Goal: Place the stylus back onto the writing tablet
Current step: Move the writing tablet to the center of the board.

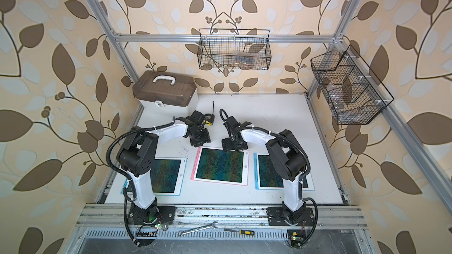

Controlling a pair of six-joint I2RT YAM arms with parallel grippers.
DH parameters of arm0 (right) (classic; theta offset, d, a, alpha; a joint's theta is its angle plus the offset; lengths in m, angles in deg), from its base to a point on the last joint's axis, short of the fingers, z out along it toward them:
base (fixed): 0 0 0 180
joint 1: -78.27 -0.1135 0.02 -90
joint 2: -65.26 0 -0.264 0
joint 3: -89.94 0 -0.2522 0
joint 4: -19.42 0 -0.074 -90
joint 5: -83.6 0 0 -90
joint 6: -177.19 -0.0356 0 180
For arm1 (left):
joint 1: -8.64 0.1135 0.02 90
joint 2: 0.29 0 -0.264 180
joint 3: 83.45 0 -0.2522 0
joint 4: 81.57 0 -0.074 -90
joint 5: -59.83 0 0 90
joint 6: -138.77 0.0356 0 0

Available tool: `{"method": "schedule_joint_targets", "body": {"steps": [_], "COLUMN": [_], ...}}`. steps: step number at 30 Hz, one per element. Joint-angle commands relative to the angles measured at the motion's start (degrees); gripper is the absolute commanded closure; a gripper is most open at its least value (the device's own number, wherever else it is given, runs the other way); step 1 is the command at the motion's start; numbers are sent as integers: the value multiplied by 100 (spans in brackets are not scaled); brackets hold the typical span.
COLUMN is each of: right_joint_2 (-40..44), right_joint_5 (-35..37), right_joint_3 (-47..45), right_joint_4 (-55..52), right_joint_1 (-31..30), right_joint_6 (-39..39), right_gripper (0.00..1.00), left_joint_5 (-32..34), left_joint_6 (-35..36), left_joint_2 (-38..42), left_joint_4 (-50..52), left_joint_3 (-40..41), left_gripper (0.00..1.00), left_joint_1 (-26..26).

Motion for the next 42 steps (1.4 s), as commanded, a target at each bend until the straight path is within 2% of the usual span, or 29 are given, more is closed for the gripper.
{"method": "schedule_joint_targets", "body": {"steps": [1, 27, 38, 42], "right_joint_2": [37, 113, 155, 241], "right_joint_5": [-95, -69, -45, 34], "right_joint_3": [-222, -309, -178, -31], "right_joint_4": [-192, -138, -172, -247], "right_joint_1": [-62, -203, -205, -185], "right_joint_6": [-94, -155, -121, -77], "right_gripper": [12, 12, 12, 11], "left_joint_5": [136, 216, 316, 371], "left_joint_6": [-161, -325, -234, -133], "left_joint_2": [14, 370, 403, 400], "left_joint_4": [418, 339, 528, 671], "left_joint_3": [321, 840, 576, 382], "left_gripper": [50, 51, 50, 45], "left_joint_1": [-88, -272, -279, -267]}}
